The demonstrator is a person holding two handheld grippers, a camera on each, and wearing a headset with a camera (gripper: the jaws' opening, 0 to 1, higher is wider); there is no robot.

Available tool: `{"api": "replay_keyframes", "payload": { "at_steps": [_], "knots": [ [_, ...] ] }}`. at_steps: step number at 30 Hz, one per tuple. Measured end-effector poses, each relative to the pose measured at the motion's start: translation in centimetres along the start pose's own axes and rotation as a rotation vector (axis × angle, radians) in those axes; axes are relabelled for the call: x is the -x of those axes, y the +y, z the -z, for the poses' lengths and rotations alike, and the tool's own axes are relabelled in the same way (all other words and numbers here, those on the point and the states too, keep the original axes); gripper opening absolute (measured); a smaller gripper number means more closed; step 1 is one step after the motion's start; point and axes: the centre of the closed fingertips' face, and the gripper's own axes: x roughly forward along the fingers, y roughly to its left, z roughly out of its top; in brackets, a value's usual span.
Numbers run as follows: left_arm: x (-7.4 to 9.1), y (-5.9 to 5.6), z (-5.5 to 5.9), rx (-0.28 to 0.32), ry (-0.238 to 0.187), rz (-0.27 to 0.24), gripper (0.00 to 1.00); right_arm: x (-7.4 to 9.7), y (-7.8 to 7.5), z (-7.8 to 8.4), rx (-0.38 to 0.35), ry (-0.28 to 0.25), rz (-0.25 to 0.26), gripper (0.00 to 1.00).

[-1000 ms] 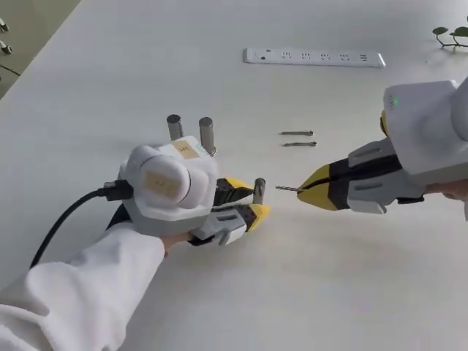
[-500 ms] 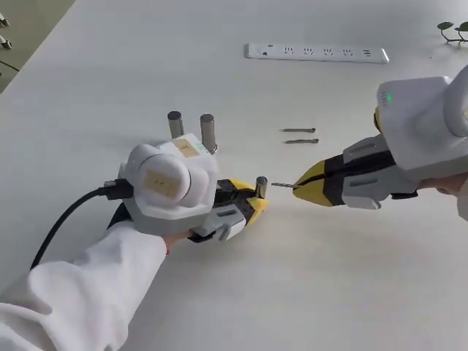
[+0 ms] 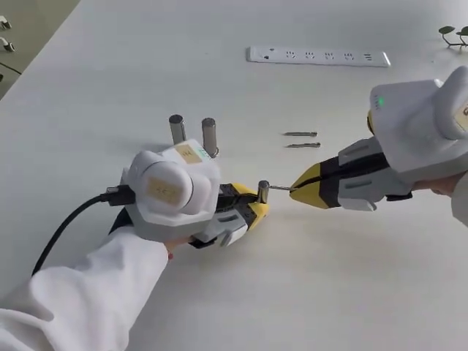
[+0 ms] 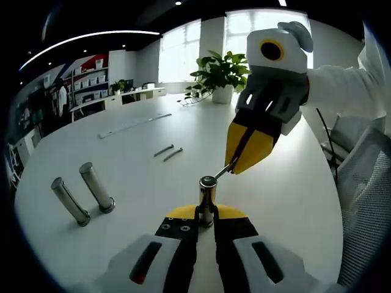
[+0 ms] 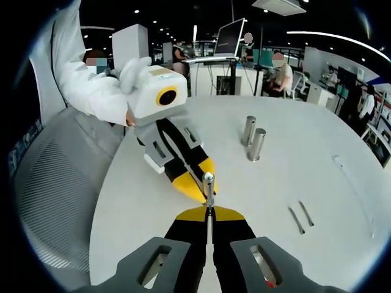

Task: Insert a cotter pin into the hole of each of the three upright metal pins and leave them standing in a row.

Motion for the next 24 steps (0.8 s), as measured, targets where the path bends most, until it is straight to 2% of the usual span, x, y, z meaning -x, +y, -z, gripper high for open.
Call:
{"api": "replay_keyframes", "payload": {
  "at_steps": [12, 24],
  "knots": [
    [-0.2, -0.1, 0.1, -0.017, 0.01, 0.001, 0.07, -1.3, 0.2, -0.2, 0.031, 0.022, -0.021, 0.0],
    [-0.2, -0.2, 0.1, -0.018, 0.013, 0.002, 0.07, -2.3, -0.1, -0.6, 0.098, 0.027, -0.022, 0.0]
  ]
}}
